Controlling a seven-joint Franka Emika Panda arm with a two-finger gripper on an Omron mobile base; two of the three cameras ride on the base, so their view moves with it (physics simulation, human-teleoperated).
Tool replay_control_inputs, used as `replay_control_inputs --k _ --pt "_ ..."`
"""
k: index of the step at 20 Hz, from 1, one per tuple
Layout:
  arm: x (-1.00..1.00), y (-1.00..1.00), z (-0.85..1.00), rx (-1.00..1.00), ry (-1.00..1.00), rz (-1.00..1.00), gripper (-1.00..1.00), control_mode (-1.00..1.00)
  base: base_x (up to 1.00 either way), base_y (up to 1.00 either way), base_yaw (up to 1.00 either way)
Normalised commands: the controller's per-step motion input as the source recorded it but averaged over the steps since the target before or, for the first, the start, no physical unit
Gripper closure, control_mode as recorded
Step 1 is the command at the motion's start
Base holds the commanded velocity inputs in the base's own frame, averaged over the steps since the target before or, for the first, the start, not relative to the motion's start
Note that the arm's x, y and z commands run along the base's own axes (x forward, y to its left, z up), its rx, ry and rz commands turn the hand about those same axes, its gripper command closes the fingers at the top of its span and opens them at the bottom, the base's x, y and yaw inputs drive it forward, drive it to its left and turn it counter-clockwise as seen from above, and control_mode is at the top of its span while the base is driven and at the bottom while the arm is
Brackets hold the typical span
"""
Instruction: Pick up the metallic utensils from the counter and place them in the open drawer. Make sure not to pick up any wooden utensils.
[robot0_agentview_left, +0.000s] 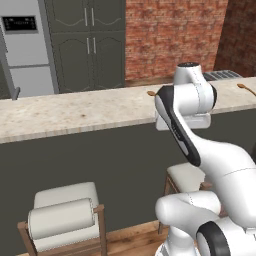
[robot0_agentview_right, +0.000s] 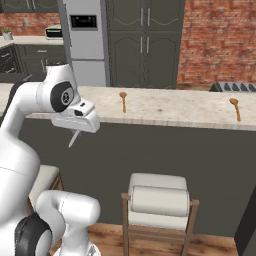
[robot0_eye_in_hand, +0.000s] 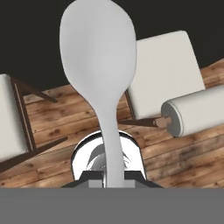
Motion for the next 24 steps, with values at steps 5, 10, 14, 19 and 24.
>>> replay_control_inputs --k 5,10,14,19,24 --pt "0.00 0.00 0.00 0.00 0.00 0.00 1.00 -1.00 0.00 0.00 0.00" --pt "-0.03 0.00 0.00 0.00 0.00 0.00 1.00 -1.00 0.00 0.00 0.00" --pt "-0.08 -0.01 0.00 0.00 -0.01 0.00 1.00 1.00 -0.48 -0.14 -0.06" --pt "0.00 0.00 0.00 0.00 0.00 0.00 1.00 1.00 -1.00 -0.45 -0.28" --pt "0.00 0.00 0.00 0.00 0.00 0.00 1.00 1.00 -0.75 -0.86 -0.45"
